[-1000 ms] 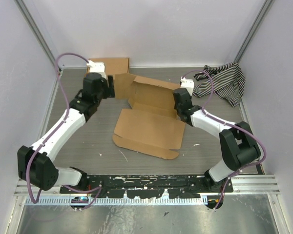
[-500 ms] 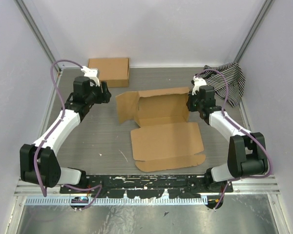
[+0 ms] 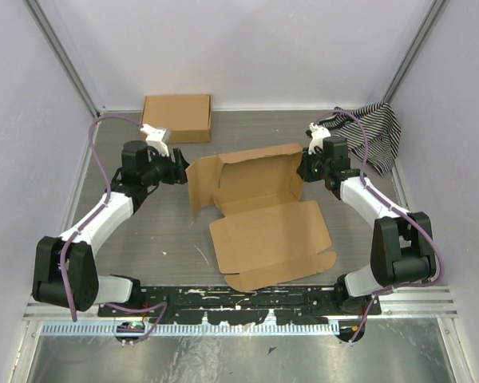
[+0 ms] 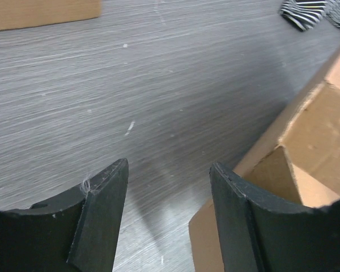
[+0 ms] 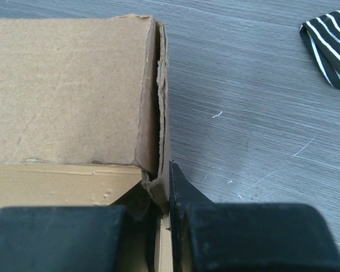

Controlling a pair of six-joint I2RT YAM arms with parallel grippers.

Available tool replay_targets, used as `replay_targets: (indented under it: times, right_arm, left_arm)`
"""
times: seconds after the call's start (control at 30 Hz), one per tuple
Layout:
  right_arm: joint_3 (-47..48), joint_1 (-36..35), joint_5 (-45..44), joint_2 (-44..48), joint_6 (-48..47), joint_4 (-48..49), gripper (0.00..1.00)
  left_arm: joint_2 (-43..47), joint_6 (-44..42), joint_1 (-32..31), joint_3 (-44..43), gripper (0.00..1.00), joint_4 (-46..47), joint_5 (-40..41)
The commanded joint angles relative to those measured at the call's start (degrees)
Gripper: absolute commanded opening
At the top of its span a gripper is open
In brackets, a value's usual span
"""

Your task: Fold the paper box

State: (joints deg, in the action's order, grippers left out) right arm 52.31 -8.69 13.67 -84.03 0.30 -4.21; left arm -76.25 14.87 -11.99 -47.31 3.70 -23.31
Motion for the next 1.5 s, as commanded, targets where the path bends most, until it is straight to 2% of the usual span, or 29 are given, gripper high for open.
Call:
replay_targets:
  times: [0.0, 0.2, 0.47, 0.6, 0.73, 1.1, 1.47]
  right_arm:
    - [3.7, -0.1, 1.4, -0.3, 1.3, 1.3, 0.02]
    - [4.6, -0.2, 1.4, -1.0, 1.9, 1.0, 0.02]
    - [4.4, -0.1, 1.8, -0.9, 3.0, 1.1, 0.02]
    - [4.0, -0.2, 1.9, -0.8, 3.8, 1.5, 0.02]
    - [4.0, -0.2, 1.9, -0.6, 4.3, 1.9, 0.02]
    - [3.1, -0.2, 2.1, 0.0, 5.4, 2.5, 0.03]
    - [2.5, -0.4, 1.5, 0.8, 5.9, 1.6, 0.03]
  left_arm:
    - [3.1, 4.6, 0.2, 2.2, 0.65, 6.2, -8.2]
    - [3.0, 10.3, 0.2, 5.4, 0.64, 10.8, -13.9]
    - [0.9, 14.9, -1.9, 4.7, 0.60, 15.1, -16.0]
    - [0.4, 15.1, -4.2, 3.7, 0.59, 15.5, -14.3]
    - [0.1, 13.4, -6.7, 2.3, 0.57, 12.0, -10.8]
    - [3.1, 11.6, -9.0, 3.1, 0.56, 9.4, -3.4]
    - [1.7, 11.8, -12.5, -0.3, 0.56, 9.1, -0.9]
